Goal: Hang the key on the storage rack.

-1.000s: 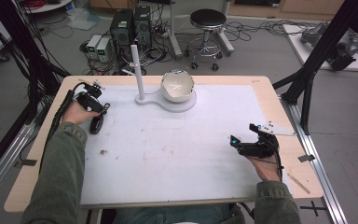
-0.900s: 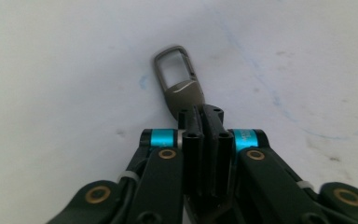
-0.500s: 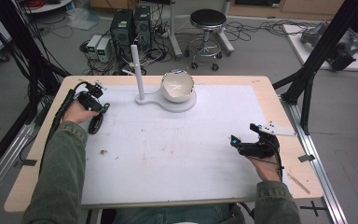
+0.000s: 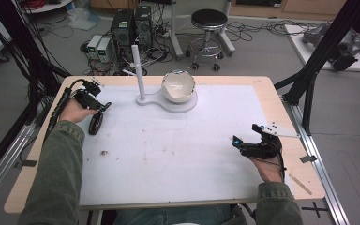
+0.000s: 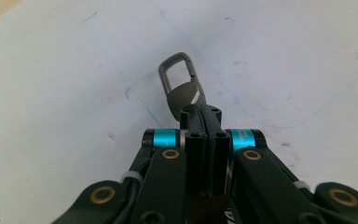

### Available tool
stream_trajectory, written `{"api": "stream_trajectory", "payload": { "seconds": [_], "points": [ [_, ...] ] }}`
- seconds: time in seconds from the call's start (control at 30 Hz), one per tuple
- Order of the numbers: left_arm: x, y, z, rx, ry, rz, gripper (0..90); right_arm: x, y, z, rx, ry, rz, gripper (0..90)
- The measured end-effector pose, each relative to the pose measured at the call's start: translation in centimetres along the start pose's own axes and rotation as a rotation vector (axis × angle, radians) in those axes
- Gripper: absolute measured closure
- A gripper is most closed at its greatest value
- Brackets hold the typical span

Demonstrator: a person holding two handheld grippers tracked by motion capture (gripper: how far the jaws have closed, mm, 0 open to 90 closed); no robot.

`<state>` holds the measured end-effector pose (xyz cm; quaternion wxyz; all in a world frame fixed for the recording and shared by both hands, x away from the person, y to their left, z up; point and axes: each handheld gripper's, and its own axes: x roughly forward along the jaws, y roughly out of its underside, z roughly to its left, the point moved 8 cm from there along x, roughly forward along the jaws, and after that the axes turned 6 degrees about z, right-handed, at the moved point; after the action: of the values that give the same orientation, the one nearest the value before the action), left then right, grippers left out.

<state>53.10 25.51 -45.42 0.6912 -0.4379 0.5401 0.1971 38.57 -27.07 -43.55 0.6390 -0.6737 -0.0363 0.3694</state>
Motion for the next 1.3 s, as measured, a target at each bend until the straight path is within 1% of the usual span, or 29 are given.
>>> {"api": "stream_trajectory", "payload": {
  "seconds": [0.07,0.17,0.2,0.23,0.33,0.4,0.43,0.53,0.6,0.67,0.77,0.87,0.93,0.97,1.1,1.17,1.2,1.23,1.3],
  "points": [
    [-0.4,-0.2,-0.5,0.015,0.002,-0.005,88.3,0.0,0.0,0.0,-0.002,-0.001,0.0,0.7],
    [-1.1,-0.5,-0.9,0.022,-0.002,-0.022,88.3,0.0,-0.1,0.1,-0.003,-0.004,-0.002,0.7],
    [-1.4,-0.5,-1.1,0.023,0.002,-0.024,88.3,0.0,-0.1,0.1,-0.006,-0.005,-0.004,0.7],
    [-1.7,-0.6,-1.3,0.021,0.001,-0.035,88.3,0.0,-0.1,0.2,-0.014,-0.006,-0.001,0.7],
    [-2.5,-0.8,-2.1,0.052,-0.004,-0.047,88.3,0.0,0.0,0.3,-0.012,-0.01,0.002,0.7],
    [-3.0,-0.9,-2.4,0.059,-0.009,-0.057,88.3,0.0,-0.1,0.4,-0.016,-0.014,-0.003,0.7],
    [-3.7,-1.0,-2.6,0.063,-0.008,-0.067,88.3,0.0,-0.1,0.4,-0.015,-0.016,-0.004,0.7],
    [-4.5,-1.1,-2.7,0.07,-0.016,-0.075,88.3,0.0,-0.1,0.5,-0.019,-0.017,-0.003,0.7],
    [-5.3,-1.1,-2.9,0.073,-0.02,-0.09,88.2,0.0,-0.1,0.6,-0.022,-0.022,-0.001,0.7],
    [-6.0,-1.2,-2.9,0.072,-0.015,-0.111,88.2,0.0,-0.1,0.6,-0.02,-0.021,-0.001,0.7],
    [-6.9,-1.3,-3.0,0.072,-0.022,-0.123,88.3,0.0,-0.2,0.5,-0.025,-0.024,-0.007,0.7],
    [-7.7,-1.7,-3.1,0.089,-0.036,-0.132,88.2,0.0,-0.3,0.5,-0.029,-0.026,-0.012,0.7],
    [-8.3,-2.0,-3.5,0.094,-0.031,-0.145,88.2,0.1,-0.3,0.5,-0.028,-0.026,-0.012,0.7],
    [-8.6,-2.2,-3.7,0.106,-0.035,-0.149,88.2,0.1,-0.3,0.5,-0.028,-0.025,-0.012,0.7],
    [-9.6,-2.9,-4.4,0.131,-0.024,-0.174,88.2,0.1,-0.3,0.6,-0.029,-0.028,-0.007,0.7],
    [-10.1,-3.2,-4.7,0.144,-0.026,-0.179,88.2,0.2,-0.2,0.7,-0.033,-0.029,-0.005,0.7],
    [-10.4,-3.5,-4.9,0.151,-0.024,-0.184,88.1,0.2,-0.1,0.9,-0.026,-0.031,0.004,0.7],
    [-10.6,-3.6,-5.1,0.152,-0.012,-0.187,88.1,0.2,-0.1,0.9,-0.026,-0.031,0.004,0.7],
    [-11.1,-4.0,-5.5,0.171,-0.01,-0.186,88.1,0.2,-0.1,0.9,-0.031,-0.03,0.004,0.7]
  ]
}}
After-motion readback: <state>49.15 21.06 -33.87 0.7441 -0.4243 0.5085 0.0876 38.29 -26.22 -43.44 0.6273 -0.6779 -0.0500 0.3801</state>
